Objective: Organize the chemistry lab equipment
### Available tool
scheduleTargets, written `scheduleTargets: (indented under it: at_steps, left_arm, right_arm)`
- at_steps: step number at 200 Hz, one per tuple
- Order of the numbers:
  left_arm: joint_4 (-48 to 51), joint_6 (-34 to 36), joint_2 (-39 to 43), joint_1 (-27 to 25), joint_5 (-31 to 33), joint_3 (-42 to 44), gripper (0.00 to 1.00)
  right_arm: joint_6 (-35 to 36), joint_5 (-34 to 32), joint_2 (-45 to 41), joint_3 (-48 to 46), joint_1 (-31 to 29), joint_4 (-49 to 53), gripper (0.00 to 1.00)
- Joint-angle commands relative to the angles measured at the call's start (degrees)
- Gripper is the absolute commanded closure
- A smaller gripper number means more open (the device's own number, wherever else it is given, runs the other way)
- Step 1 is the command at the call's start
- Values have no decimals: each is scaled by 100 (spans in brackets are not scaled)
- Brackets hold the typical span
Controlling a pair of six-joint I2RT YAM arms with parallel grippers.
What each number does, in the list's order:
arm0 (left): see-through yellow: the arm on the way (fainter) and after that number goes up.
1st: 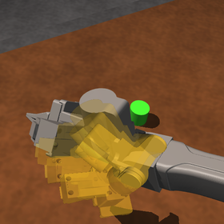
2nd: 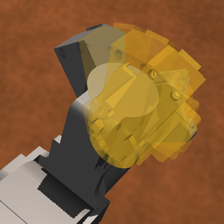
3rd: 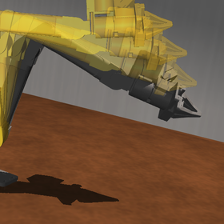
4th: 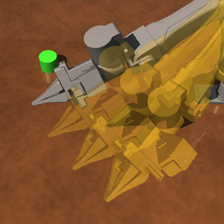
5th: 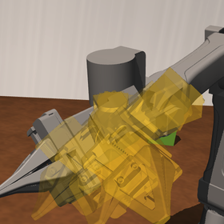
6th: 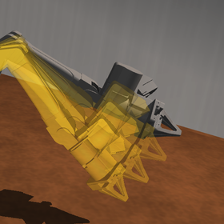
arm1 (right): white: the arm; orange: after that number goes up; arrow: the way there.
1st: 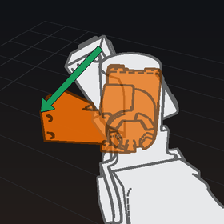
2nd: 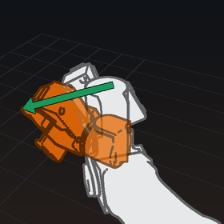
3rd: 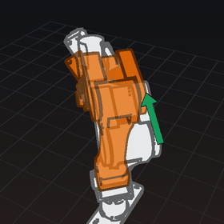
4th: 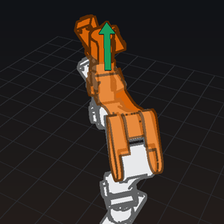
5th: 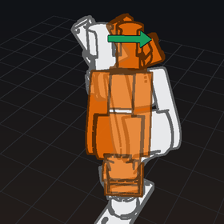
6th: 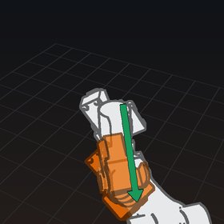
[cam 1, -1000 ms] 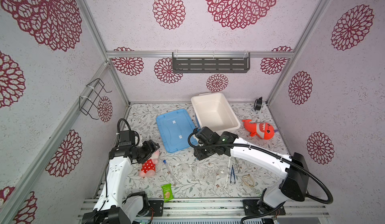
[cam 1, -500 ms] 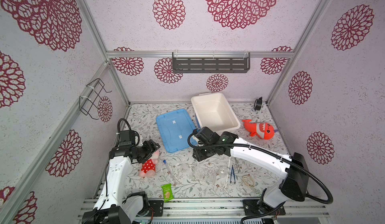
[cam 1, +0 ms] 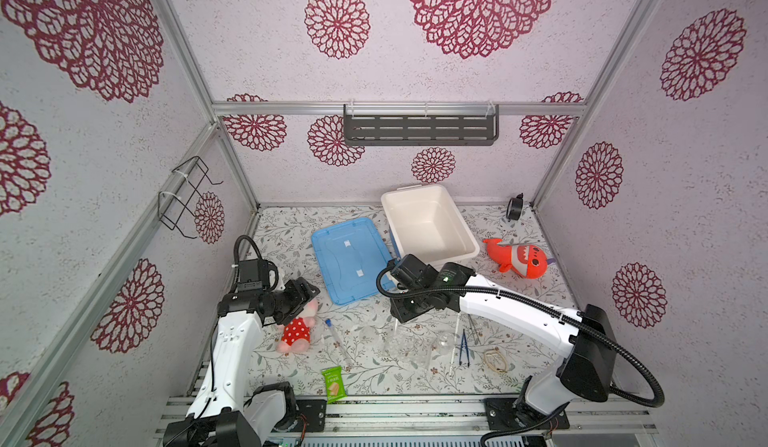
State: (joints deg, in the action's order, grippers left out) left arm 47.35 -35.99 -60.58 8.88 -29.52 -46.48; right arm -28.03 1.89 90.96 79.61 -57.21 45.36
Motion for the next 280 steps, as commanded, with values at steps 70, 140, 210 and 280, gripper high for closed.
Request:
scheduleTargets:
  at_steps: [70,140,210,280]
  left_arm:
    - [-99,-5,14,-16,-64,31,24]
    - [-109,-34,11,-11,-88,7,24]
    - [-178,-73,-89,-18,-115,-33,24]
    - [-190,-49,-181,-19,-128,-111,24]
  right_arm:
    - [289,55,-397,145,-1,-116,50]
    - [215,-143,-453,0,6,73,62]
    - [272,-274,-582,-76,8,8,62]
    - [322,-173,-912,-126,-1,-441,52]
